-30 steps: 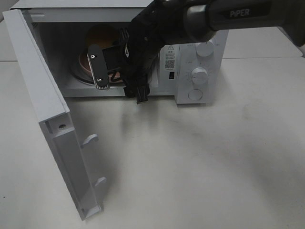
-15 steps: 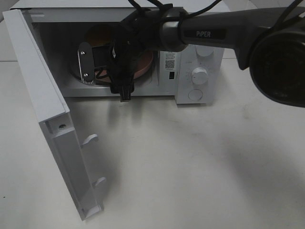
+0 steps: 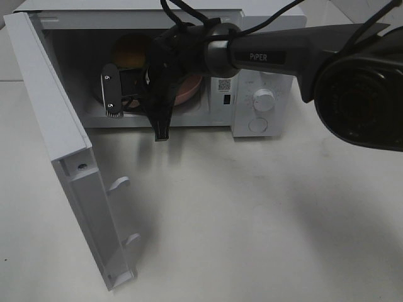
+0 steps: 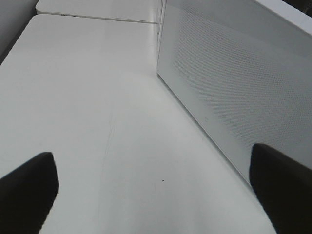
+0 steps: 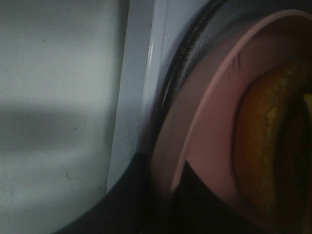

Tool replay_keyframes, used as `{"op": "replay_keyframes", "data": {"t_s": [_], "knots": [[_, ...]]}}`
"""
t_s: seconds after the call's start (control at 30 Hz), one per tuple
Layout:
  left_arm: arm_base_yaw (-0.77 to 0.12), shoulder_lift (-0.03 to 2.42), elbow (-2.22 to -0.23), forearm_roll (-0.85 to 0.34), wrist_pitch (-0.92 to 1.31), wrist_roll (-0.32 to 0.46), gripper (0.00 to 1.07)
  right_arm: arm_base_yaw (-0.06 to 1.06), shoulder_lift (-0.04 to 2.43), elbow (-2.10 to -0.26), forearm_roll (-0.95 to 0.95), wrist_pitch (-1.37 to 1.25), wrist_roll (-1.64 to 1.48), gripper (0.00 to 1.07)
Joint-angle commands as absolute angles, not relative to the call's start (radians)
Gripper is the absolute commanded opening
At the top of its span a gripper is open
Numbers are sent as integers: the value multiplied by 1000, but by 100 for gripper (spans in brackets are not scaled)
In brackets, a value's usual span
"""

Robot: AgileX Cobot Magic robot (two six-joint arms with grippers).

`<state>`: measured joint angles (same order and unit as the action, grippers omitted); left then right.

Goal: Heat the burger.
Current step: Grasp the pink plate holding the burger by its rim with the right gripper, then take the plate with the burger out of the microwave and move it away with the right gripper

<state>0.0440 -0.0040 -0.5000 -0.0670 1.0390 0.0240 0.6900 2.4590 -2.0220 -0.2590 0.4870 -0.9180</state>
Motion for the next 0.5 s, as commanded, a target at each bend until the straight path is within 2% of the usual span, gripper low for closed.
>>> {"op": "replay_keyframes", "data": {"t_s": [0.03,0.2,0.5], "knots": [[49,-23,-496,-74,1037,19,100,688,2461,-2022,-251,545,-929,0],[49,-23,-496,-74,1037,19,100,688,2445,-2021,-248,587,-947,0],[49,-23,-496,-74,1037,19,100,691,2359,-1915,-249,583,-1026,0]]}}
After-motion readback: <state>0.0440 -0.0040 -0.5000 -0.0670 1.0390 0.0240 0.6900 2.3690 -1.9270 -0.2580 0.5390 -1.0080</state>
